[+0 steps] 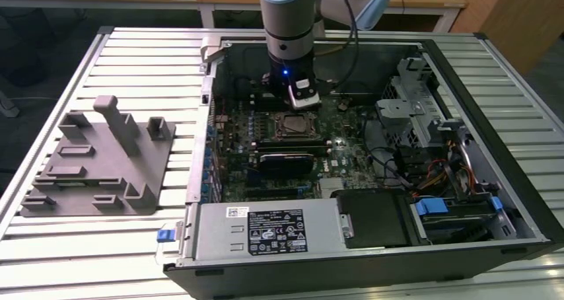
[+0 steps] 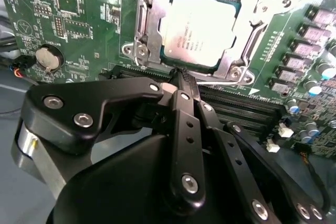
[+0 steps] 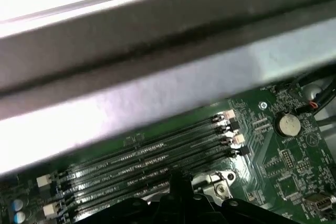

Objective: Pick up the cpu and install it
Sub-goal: 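Install the first cpu locking lever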

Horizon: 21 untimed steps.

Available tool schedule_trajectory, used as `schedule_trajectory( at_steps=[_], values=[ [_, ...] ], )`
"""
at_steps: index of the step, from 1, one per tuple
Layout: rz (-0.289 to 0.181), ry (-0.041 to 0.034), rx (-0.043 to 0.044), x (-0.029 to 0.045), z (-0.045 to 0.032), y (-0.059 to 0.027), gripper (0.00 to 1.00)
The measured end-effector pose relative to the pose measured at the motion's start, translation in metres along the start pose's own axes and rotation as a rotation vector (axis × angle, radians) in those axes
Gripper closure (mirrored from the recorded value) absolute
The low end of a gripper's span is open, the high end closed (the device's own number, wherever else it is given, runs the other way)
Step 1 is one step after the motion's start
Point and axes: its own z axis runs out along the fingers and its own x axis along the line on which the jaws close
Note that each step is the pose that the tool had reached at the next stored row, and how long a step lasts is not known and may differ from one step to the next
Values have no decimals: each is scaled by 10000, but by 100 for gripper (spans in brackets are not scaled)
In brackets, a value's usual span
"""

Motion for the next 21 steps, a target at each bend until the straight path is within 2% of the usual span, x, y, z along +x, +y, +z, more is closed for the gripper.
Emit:
schedule_trajectory(
  at_steps=[8, 17, 21],
  values=[
    [-10, 1, 0, 7, 5, 18, 89],
    [-762, 153, -57, -7, 32, 19, 89],
    [-777, 155, -60, -8, 34, 19, 89]
  ],
)
